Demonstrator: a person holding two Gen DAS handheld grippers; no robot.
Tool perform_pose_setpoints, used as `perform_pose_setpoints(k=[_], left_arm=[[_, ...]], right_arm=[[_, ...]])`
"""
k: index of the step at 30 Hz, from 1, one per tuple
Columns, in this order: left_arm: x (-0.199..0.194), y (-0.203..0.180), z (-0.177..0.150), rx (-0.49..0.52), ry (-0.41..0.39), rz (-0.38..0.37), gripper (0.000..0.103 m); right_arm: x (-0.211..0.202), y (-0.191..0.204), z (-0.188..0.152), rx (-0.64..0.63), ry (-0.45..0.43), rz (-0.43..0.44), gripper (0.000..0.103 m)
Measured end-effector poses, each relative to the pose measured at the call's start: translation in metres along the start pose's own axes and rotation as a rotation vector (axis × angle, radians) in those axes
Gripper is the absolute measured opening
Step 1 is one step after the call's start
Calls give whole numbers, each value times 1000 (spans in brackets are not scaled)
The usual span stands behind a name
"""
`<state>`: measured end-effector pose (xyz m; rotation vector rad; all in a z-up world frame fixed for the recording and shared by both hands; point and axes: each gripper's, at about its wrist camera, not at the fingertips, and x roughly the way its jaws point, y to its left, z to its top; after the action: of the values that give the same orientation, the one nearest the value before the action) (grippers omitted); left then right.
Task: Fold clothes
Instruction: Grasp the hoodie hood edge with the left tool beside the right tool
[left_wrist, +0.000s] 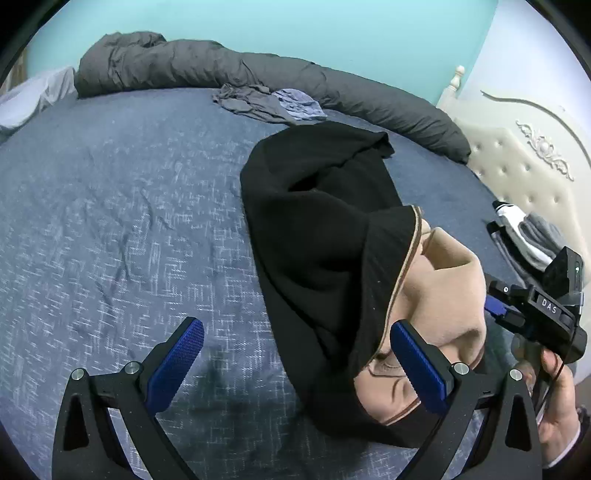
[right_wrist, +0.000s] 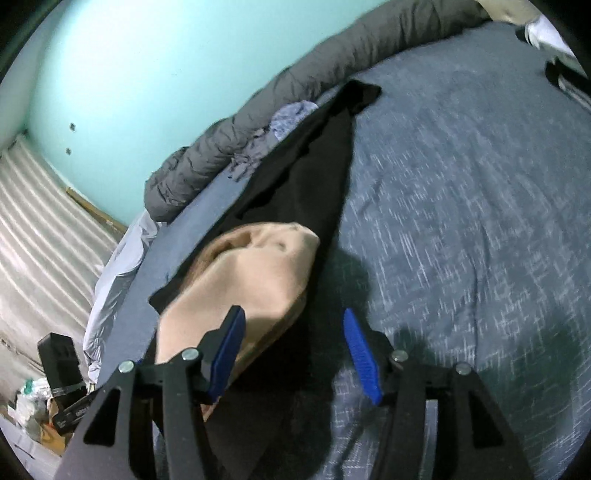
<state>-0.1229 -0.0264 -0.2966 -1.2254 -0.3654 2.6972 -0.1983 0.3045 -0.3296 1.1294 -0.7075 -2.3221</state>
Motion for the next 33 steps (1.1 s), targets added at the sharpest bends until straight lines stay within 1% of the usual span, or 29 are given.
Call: perform_pose_setpoints(k=[4, 9, 12, 19, 22, 24, 26, 30, 32, 33], left_arm=[[0, 0, 1, 17, -10, -7, 103], [2, 1, 3, 17, -8, -30, 103], [5, 0, 5, 16, 0, -48, 103], [17, -1, 8, -21, 43, -68, 102], [20, -2, 7, -21, 59, -86, 101], [20, -5, 6, -10, 59, -88, 97], [19, -7, 6, 11, 54, -87, 89], [17, -11, 4, 39, 54, -108, 78], [18, -12, 4, 46, 57, -110, 58], [18, -13, 4, 53, 59, -114, 53]], right_arm=[[3, -2, 1, 27, 6, 26, 57], [6, 7, 4, -4, -7, 50, 57], [10, 9, 2, -9, -2, 58, 57], [11, 9, 1, -7, -6, 71, 57], [12, 10, 2, -9, -4, 75, 57], [12, 9, 2, -6, -4, 76, 57], [12, 9, 2, -2, -4, 78, 57], [11, 10, 2, -6, -8, 80, 57], [12, 10, 2, -9, -6, 82, 57], [12, 10, 1, -9, -5, 82, 57]])
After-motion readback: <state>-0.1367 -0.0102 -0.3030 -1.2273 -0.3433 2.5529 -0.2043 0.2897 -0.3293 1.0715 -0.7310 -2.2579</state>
